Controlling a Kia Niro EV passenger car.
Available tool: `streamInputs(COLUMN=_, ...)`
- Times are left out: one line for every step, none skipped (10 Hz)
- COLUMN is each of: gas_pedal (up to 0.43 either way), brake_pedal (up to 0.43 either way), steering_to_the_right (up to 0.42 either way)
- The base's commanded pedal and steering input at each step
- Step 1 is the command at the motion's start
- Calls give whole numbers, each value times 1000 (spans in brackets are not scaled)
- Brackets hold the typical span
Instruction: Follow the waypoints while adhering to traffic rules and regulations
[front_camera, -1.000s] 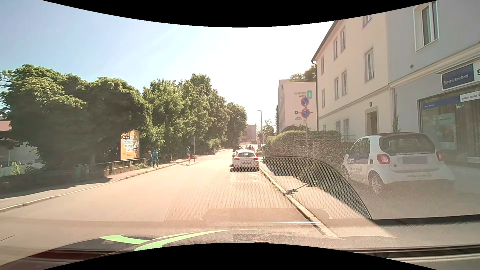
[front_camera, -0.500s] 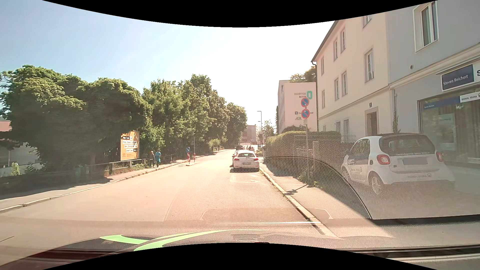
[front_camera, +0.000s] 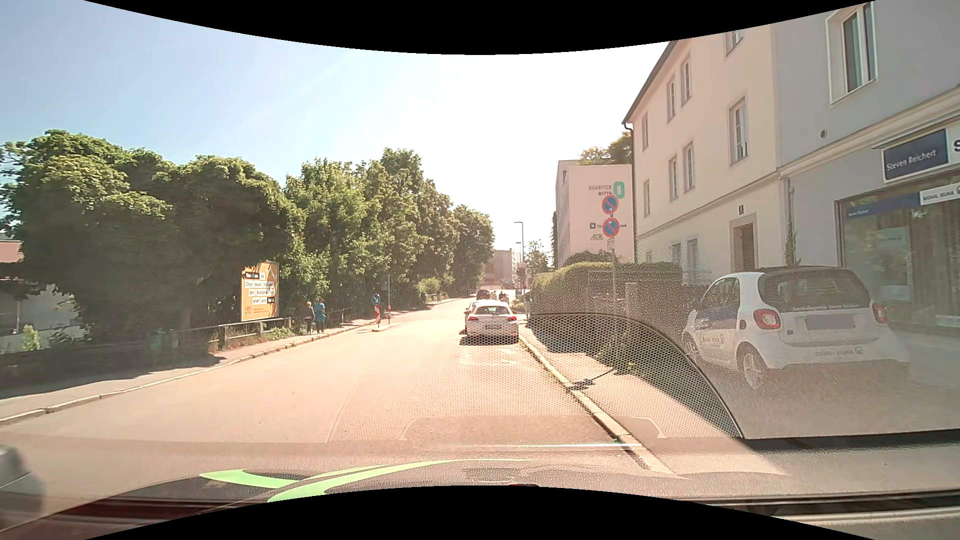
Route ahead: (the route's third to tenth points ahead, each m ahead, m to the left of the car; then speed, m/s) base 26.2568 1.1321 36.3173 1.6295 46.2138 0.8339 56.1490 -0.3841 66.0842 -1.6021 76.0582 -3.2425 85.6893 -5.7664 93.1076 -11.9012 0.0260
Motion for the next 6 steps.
streamInputs(gas_pedal=0, brake_pedal=287, steering_to_the_right=-15)
streamInputs(gas_pedal=0, brake_pedal=287, steering_to_the_right=-15)
streamInputs(gas_pedal=0, brake_pedal=293, steering_to_the_right=-15)
streamInputs(gas_pedal=0, brake_pedal=287, steering_to_the_right=-15)
streamInputs(gas_pedal=0, brake_pedal=287, steering_to_the_right=-15)
streamInputs(gas_pedal=0, brake_pedal=287, steering_to_the_right=-15)
